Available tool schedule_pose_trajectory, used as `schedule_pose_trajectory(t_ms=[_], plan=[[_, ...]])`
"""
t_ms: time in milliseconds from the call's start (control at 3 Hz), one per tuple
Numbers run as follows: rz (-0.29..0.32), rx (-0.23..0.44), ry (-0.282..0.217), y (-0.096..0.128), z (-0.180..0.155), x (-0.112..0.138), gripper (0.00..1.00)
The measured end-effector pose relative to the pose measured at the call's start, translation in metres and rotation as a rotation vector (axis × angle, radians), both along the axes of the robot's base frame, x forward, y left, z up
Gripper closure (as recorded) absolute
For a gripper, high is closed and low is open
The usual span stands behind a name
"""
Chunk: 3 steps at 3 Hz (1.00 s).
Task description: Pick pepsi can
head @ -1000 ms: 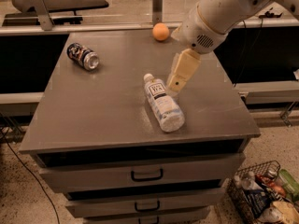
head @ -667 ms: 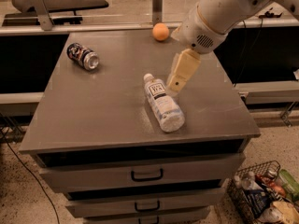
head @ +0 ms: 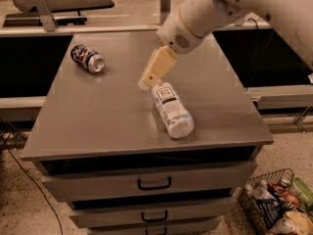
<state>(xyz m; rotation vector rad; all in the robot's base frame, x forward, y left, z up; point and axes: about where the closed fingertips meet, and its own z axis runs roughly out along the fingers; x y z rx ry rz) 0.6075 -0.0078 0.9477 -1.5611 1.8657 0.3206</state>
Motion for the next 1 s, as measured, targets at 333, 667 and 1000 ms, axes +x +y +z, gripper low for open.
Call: schedule_pose_trajectory(t_ms=[333,667,1000], plan=[[-0.043,0.099,-0.004,0.048,-0.003,0.039,0.0],[-0.095,0.15,-0.007,0.089,-0.004,0.069,0.0],[-0.141,0.182,-0.002,0.129,-0.005,0.095,0.0]])
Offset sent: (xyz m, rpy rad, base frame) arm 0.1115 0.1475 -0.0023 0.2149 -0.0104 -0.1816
